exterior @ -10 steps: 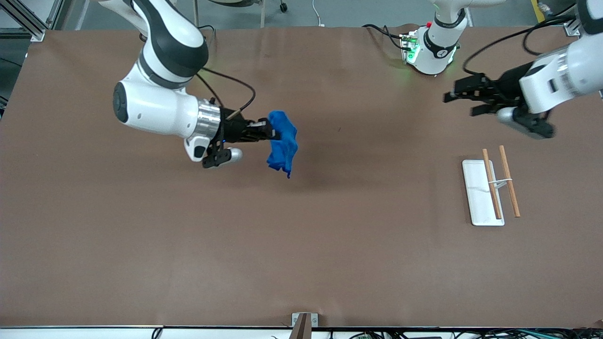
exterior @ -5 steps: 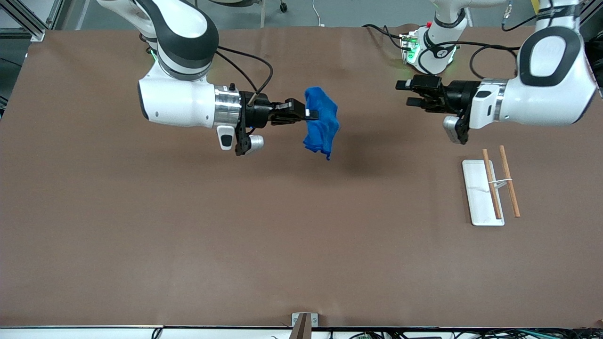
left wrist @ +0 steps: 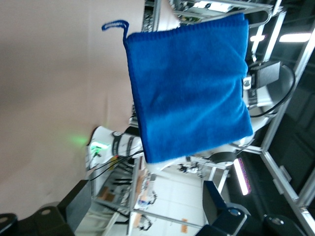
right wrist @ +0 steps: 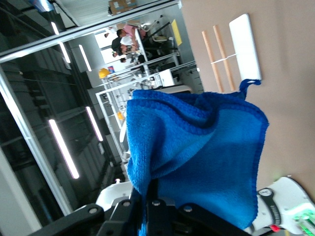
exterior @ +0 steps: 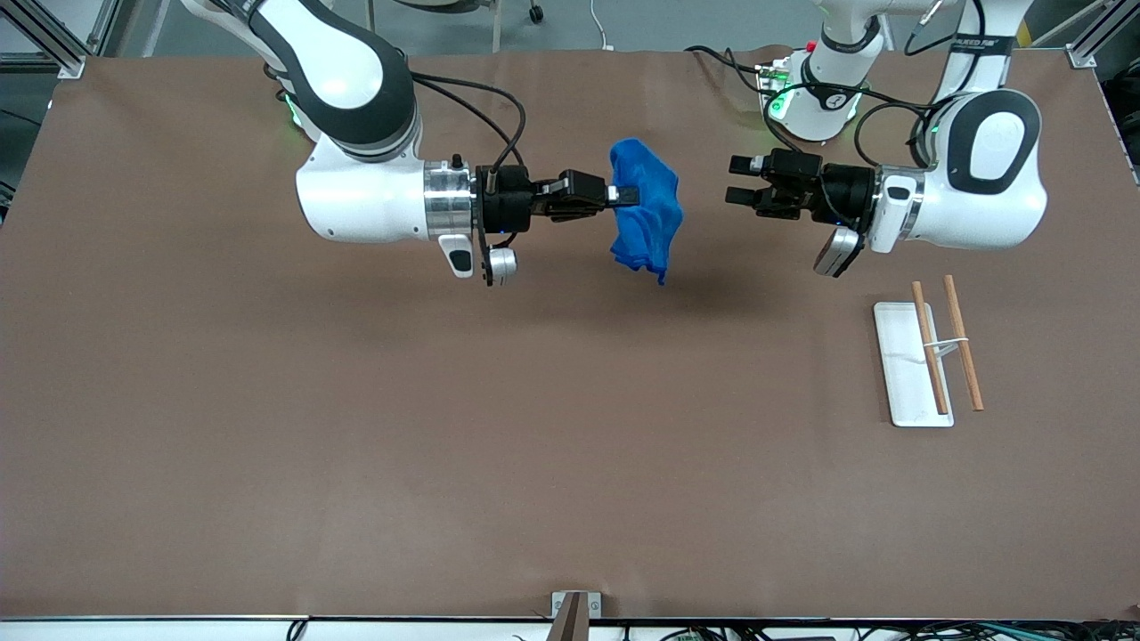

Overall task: Right arm passes towel to left arm to hang
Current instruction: 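Grasp the towel with the left gripper while the right gripper holds it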

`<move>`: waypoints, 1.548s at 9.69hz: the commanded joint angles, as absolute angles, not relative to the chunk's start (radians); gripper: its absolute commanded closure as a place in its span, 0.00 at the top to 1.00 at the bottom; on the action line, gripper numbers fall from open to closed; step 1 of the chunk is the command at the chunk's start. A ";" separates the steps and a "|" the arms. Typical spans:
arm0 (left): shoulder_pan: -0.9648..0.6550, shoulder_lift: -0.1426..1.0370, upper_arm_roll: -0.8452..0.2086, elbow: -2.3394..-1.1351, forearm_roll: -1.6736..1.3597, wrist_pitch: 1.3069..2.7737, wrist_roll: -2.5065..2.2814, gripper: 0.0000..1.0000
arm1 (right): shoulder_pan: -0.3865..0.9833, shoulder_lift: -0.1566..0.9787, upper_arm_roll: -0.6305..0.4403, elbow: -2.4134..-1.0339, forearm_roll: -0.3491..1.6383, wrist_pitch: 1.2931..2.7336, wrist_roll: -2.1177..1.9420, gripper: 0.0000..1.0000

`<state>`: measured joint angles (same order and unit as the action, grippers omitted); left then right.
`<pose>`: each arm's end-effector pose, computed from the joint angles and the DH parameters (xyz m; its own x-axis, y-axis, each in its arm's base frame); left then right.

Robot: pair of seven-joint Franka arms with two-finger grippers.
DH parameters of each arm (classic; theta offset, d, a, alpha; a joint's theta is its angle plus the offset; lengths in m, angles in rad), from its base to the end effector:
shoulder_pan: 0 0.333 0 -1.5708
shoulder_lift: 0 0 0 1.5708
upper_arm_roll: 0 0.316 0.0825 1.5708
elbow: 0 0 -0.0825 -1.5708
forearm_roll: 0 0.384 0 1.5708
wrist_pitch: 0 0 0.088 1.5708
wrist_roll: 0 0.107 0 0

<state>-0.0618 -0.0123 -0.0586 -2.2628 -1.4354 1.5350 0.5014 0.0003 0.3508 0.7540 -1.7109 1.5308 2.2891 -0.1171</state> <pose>0.4686 -0.1666 0.4083 0.9597 -0.2126 -0.1838 0.1605 -0.1222 0.9794 0.5139 0.4339 0.4900 0.9501 0.0482 -0.3082 -0.3009 -0.1200 -0.9461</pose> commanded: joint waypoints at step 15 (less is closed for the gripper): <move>-0.025 -0.035 -0.178 -2.356 -1.873 1.721 0.646 0.00 | 0.029 0.357 0.773 -1.704 1.753 2.287 -0.235 0.00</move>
<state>-0.0242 -0.0387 -0.1762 -2.3409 -1.8976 1.6884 0.6148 0.0307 0.3514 0.7636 -1.7105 1.7233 2.2871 -0.2081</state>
